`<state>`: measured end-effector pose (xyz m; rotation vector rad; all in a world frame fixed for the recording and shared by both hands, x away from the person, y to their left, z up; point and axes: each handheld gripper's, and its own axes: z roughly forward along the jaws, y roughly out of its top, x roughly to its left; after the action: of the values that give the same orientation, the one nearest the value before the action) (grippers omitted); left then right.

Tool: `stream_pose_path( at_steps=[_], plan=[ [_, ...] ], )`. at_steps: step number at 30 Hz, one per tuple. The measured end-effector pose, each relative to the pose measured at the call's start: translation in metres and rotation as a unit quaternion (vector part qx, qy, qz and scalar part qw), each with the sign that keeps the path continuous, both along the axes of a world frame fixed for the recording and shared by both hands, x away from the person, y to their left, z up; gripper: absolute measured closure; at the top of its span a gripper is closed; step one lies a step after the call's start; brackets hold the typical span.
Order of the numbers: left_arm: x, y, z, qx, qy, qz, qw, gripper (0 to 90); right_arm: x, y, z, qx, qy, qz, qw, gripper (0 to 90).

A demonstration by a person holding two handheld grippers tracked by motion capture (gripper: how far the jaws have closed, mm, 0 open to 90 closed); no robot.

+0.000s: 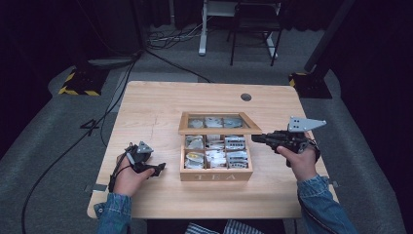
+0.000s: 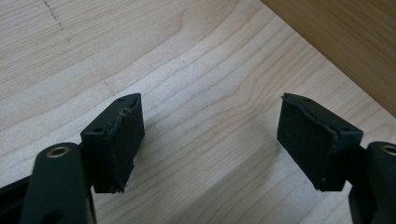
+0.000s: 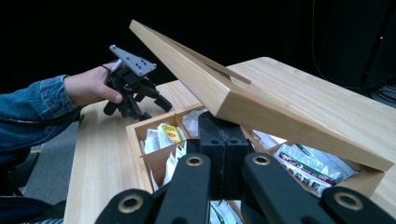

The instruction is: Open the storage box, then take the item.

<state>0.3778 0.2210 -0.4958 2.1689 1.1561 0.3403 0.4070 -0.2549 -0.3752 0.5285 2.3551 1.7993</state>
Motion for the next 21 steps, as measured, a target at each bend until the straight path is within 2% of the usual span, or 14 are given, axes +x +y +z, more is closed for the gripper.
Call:
stream_pose_path(
  at_steps=[4, 7, 15, 21],
  plan=[
    [0.001, -0.002, 0.0, 0.003, 0.002, -0.004, 1.0, 24.2, 0.002, 0.001, 0.001, 0.002, 0.0, -0.005, 1.0, 90.0],
    [0.002, -0.006, 0.002, -0.004, 0.002, -0.012, 0.9999, 24.4, 0.005, 0.002, 0.005, 0.005, -0.003, -0.012, 0.9999, 90.0],
    [0.001, -0.009, 0.013, -0.006, -0.013, -0.024, 0.9996, 24.8, 0.01, 0.004, 0.009, 0.011, -0.004, -0.02, 0.9997, 90.0],
    [-0.001, -0.008, 0.021, -0.02, -0.018, -0.023, 0.9994, 25.6, 0.01, 0.004, 0.009, 0.01, -0.005, -0.021, 0.9997, 90.0]
  ],
)
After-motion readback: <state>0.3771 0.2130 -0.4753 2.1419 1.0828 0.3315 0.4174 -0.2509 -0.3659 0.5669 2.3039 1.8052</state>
